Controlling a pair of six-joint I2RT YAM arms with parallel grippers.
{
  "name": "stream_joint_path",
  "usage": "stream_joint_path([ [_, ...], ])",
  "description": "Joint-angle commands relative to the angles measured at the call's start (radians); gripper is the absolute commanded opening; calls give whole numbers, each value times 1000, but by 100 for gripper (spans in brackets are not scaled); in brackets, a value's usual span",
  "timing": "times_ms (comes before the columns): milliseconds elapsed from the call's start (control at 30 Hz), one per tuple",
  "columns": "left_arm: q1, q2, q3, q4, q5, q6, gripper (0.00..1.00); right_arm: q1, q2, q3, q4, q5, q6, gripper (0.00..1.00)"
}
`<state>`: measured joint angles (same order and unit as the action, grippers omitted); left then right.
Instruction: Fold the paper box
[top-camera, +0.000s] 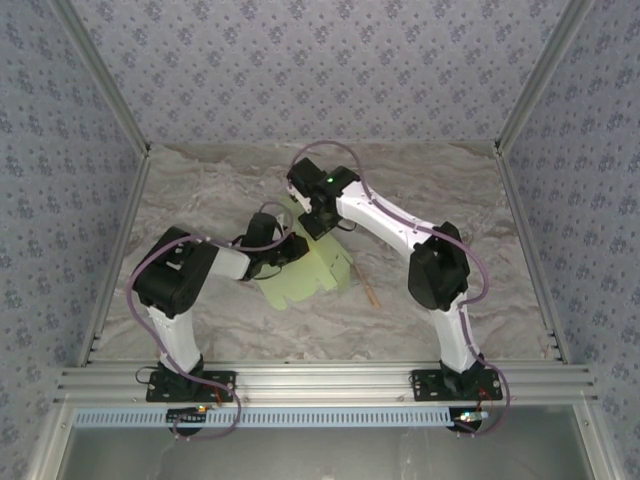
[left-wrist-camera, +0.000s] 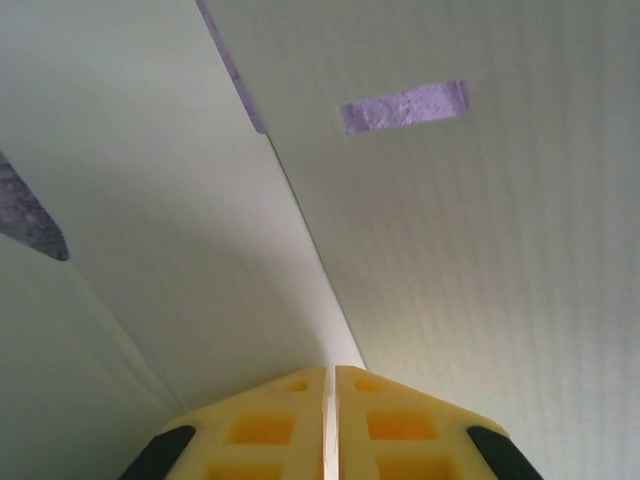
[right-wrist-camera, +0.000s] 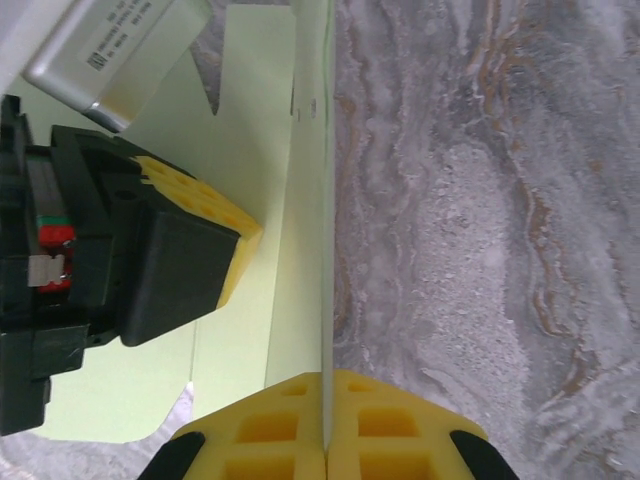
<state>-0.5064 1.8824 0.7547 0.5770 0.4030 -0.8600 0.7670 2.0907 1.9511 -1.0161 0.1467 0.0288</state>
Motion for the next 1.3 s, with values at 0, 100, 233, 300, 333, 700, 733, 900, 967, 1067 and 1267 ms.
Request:
stream_joint_path([
  [0, -18, 63, -53, 97, -25, -79, 11, 39, 54, 36, 53, 67, 50, 0],
  [100, -16, 70, -76, 152, -29, -109, 11, 61, 71, 51, 58, 102, 57, 0],
  [233, -9, 69, -90, 172, -28, -115, 11, 76, 78, 48, 85, 111, 68, 0],
  [300, -3, 72, -100, 190, -26, -123, 11, 85, 80, 40, 100, 106, 71, 0],
  [333, 2, 72, -105, 199, -25, -129, 11, 89, 81, 35, 110, 98, 72, 0],
  [700, 28, 90, -153, 287, -27, -163, 12, 115, 98, -16, 169, 26, 106, 0],
  [733, 31, 92, -157, 296, -27, -167, 12, 117, 98, -19, 172, 25, 106, 0],
  [900, 46, 91, -173, 323, -19, -179, 13, 109, 94, -14, 159, 43, 95, 0],
  [967, 54, 75, -181, 325, -14, -180, 14, 95, 88, -2, 144, 65, 67, 0],
  [1067, 63, 35, -190, 301, -13, -170, 18, 79, 80, 24, 125, 96, 2, 0],
  [1267, 72, -68, -202, 215, -13, -143, 28, 38, 78, 80, 91, 71, -103, 0],
])
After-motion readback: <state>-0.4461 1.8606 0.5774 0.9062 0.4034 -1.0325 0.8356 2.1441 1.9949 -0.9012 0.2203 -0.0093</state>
